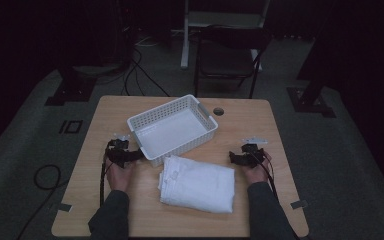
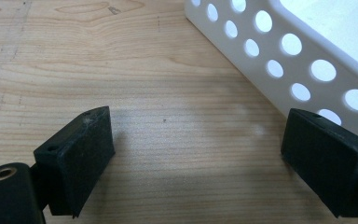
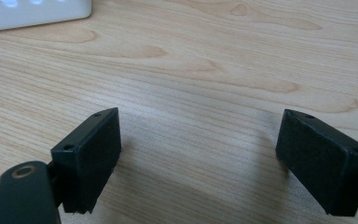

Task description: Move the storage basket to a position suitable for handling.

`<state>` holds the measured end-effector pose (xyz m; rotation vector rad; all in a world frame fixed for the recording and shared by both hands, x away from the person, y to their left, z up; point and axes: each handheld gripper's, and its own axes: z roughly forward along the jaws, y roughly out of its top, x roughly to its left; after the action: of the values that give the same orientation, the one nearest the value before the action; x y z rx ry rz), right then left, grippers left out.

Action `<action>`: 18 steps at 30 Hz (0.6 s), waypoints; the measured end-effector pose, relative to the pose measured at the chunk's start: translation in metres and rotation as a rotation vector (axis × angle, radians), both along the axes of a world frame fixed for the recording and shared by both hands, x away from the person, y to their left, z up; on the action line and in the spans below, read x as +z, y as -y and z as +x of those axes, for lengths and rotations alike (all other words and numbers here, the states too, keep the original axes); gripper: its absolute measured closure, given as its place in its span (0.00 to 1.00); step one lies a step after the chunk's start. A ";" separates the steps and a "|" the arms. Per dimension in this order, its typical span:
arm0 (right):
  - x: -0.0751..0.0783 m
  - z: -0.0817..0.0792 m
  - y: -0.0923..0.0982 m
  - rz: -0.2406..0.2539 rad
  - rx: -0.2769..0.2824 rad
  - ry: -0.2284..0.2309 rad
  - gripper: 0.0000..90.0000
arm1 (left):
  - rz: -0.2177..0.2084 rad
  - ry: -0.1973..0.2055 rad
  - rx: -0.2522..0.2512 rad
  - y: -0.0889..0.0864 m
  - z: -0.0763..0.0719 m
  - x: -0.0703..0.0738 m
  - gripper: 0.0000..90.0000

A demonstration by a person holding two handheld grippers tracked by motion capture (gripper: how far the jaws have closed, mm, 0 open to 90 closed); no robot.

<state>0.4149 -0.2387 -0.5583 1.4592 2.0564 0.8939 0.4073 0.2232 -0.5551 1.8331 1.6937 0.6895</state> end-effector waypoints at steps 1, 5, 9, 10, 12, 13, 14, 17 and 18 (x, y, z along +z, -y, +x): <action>0.000 0.000 0.000 0.000 -0.003 0.001 0.16 | 0.001 -0.003 0.000 0.000 0.000 0.000 0.10; 0.000 0.000 0.000 -0.001 0.005 -0.002 0.16 | 0.002 -0.009 -0.002 -0.003 -0.001 0.002 0.18; 0.001 0.000 0.000 -0.004 0.005 -0.008 0.16 | -0.002 -0.008 0.056 -0.002 -0.001 0.004 0.26; 0.001 0.000 0.000 -0.004 0.004 -0.009 0.16 | -0.002 -0.008 0.063 -0.002 -0.001 0.005 0.28; 0.001 -0.001 0.000 -0.004 0.004 -0.009 0.16 | -0.002 -0.008 0.063 -0.002 -0.001 0.005 0.31; 0.001 -0.001 0.000 -0.005 0.004 -0.010 0.16 | -0.003 -0.018 0.065 -0.003 -0.003 0.007 0.38; 0.001 -0.001 0.000 -0.004 0.003 -0.012 0.16 | 0.000 -0.026 0.064 -0.003 -0.004 0.009 0.41; 0.002 -0.001 0.000 -0.006 0.008 -0.017 0.18 | -0.040 -0.041 0.079 -0.007 -0.006 0.011 0.46; 0.002 -0.001 0.000 -0.005 0.010 -0.017 0.19 | -0.042 -0.040 0.080 -0.008 -0.006 0.012 0.46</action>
<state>0.4141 -0.2390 -0.5561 1.4594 2.0791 0.8821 0.4011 0.2312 -0.5427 1.7699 1.8020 0.6483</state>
